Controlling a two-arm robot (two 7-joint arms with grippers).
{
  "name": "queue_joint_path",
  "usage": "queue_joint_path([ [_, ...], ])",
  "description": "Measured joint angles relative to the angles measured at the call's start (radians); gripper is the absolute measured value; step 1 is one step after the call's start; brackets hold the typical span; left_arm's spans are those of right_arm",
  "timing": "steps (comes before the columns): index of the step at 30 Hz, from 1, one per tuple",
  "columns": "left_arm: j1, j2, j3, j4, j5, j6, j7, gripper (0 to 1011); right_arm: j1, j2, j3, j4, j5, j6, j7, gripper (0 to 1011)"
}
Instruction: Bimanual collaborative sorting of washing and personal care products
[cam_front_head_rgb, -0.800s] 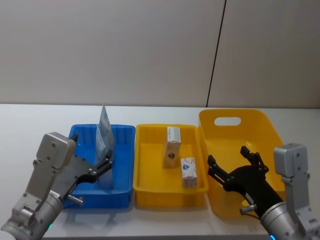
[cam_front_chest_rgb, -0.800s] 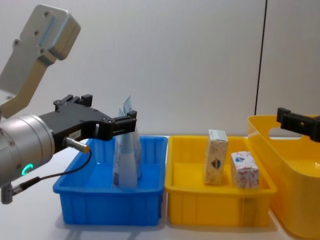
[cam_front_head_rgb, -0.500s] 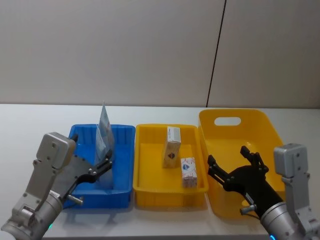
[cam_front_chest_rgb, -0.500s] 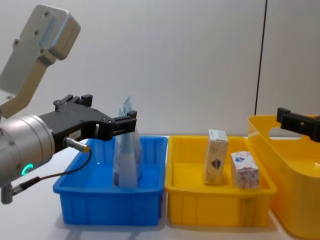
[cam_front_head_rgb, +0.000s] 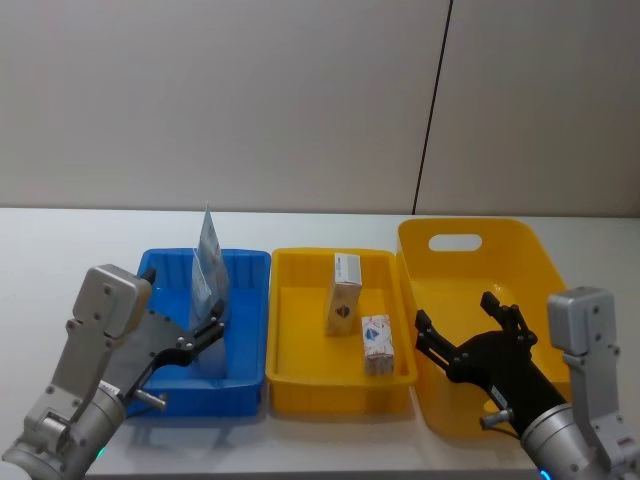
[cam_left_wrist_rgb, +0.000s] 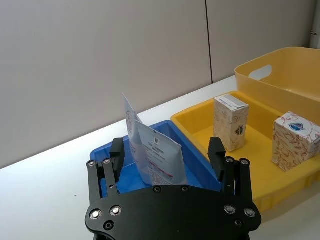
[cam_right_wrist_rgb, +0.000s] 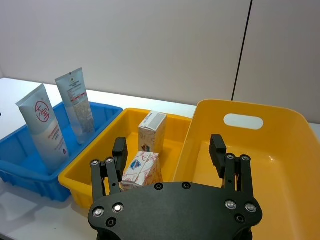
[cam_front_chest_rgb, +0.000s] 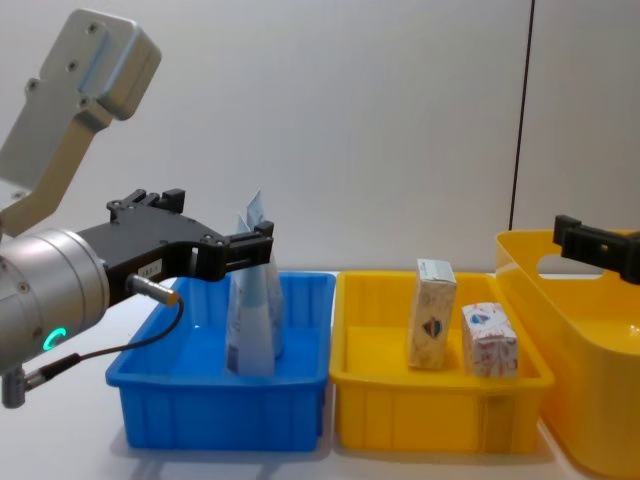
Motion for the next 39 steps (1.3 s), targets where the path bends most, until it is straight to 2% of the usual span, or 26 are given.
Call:
queue_joint_path([
  [39, 0.0, 0.0, 0.0, 0.0, 0.0, 0.0, 0.0, 1001, 0.0, 0.0, 0.0, 0.0, 0.0, 0.0, 0.0, 1003],
])
